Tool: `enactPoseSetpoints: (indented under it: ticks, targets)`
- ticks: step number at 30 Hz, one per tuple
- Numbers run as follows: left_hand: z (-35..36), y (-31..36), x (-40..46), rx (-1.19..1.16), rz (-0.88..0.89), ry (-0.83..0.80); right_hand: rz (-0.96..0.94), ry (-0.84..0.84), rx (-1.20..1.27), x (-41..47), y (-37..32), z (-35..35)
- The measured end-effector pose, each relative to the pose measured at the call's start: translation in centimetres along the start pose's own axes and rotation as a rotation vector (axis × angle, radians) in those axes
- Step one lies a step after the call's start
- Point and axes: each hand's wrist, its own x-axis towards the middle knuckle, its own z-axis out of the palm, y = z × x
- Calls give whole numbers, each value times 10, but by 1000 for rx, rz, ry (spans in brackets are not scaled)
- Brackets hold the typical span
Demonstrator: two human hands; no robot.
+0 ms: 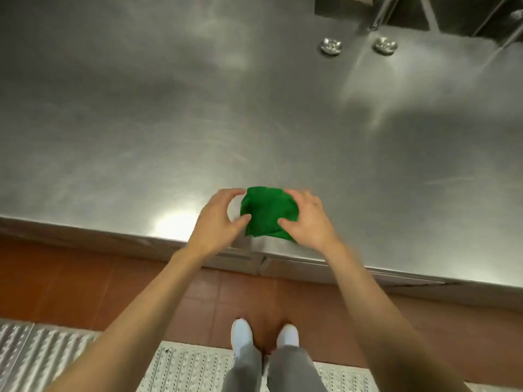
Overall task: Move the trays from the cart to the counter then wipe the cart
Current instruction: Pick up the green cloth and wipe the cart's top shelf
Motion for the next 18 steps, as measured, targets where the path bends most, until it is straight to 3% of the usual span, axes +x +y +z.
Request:
enactPoseSetpoints:
  ticks: [3,6,10,14,18]
  targets:
    - [22,-19,31,210,105,-231,16,-104,-176,22,15,19]
    - [39,-29,57,309,171,-329,11,-108,-277,37,26,32]
    - [50,-33,75,274,178,-302,-2,-11,-297,46,33,36]
    - [52,-14,90,198,78,-218,23,14,-99,55,29,24]
    - [34,27,121,109,171,-203,73,144,115,64,26,-18]
